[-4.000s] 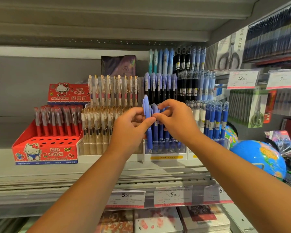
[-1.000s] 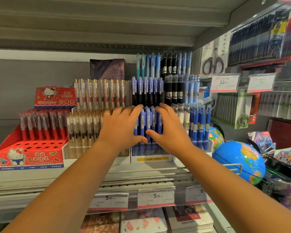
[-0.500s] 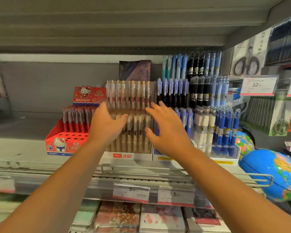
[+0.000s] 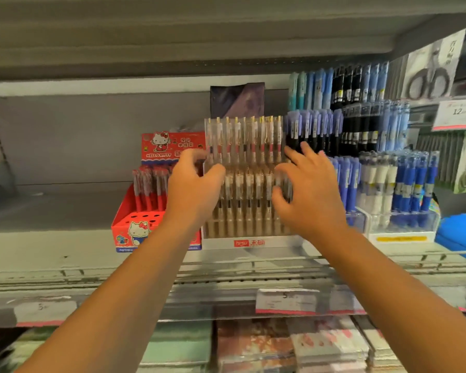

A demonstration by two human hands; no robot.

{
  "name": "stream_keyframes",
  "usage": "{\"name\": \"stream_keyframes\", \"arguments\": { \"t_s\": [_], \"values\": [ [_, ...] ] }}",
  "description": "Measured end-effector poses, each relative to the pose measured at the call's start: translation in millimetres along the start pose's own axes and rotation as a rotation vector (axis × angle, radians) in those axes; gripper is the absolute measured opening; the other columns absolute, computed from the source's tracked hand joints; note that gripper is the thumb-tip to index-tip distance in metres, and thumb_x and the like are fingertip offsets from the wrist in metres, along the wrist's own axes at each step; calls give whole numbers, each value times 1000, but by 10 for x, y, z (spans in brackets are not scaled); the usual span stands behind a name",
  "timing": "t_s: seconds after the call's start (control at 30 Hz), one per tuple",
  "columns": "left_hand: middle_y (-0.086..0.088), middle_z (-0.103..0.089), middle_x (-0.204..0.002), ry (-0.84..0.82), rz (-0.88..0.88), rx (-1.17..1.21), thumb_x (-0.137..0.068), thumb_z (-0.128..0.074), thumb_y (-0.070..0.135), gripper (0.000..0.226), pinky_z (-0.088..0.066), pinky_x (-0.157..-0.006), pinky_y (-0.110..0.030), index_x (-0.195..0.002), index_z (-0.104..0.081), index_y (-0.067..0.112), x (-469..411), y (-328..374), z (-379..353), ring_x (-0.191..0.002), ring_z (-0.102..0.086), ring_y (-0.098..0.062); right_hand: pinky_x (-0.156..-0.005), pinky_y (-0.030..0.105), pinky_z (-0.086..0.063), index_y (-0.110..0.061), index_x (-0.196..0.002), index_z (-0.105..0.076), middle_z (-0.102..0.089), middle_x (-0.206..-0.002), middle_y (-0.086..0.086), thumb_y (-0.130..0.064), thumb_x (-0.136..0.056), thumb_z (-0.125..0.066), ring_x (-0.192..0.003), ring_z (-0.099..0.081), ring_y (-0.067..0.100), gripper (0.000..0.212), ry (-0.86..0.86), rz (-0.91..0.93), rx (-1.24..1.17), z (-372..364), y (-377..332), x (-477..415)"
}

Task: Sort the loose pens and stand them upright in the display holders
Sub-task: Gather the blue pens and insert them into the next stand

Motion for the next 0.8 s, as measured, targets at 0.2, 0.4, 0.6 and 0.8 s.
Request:
{"name": "stream_keyframes", "arguments": {
  "t_s": [0.2,0.4,0.6,0.8],
  "values": [
    [-5,-59,-102,275,-83,-109,-79,-63,10,19,-47,-82,-32,-90,-54,22,-270,-267,953,-90,-56,-18,-99,26,-35,-10,-109,-67,-65,-115,5,-24,-84,-57,-115,-53,22,31,-18,-22,-312,-308,-877,-185],
    [-14,-56,-120,106,468,-213,-76,-71,22,54,-52,-86,-47,-119,-43,4,-396,-1026,1336,-106,-60,-33,-84,39,-53,-16,-108,-73,-72,-102,0,-17,-92,-59,-92,-64,17,22,-323,-91,-251,-717,-1319,-107],
    [-22,-73,-88,-185,672,-14,-91,-48,3,16,-55,-88,-55,-86,-64,3,-275,-1320,1135,-89,-71,-40,-71,38,-55,-21,-97,-67,-66,-91,5,-24,-94,-51,-94,-62,28,17,-487,-191,101,-781,-1374,-25],
    [-15,-73,-74,-213,651,-57,-96,-41,3,23,-60,-76,-48,-89,-63,4,-304,-1416,1123,-74,-72,-34,-74,38,-54,-25,-106,-67,-62,-94,7,-24,-96,-50,-100,-58,28,20,-519,-202,101,-788,-1357,18]
  ]
}}
Point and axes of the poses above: each hand's wrist, its own x-axis away from the middle knuckle, its own z-axis out of the back of the hand, y = z × x, the point moved 5 cm from there along -x, towards the middle knuckle
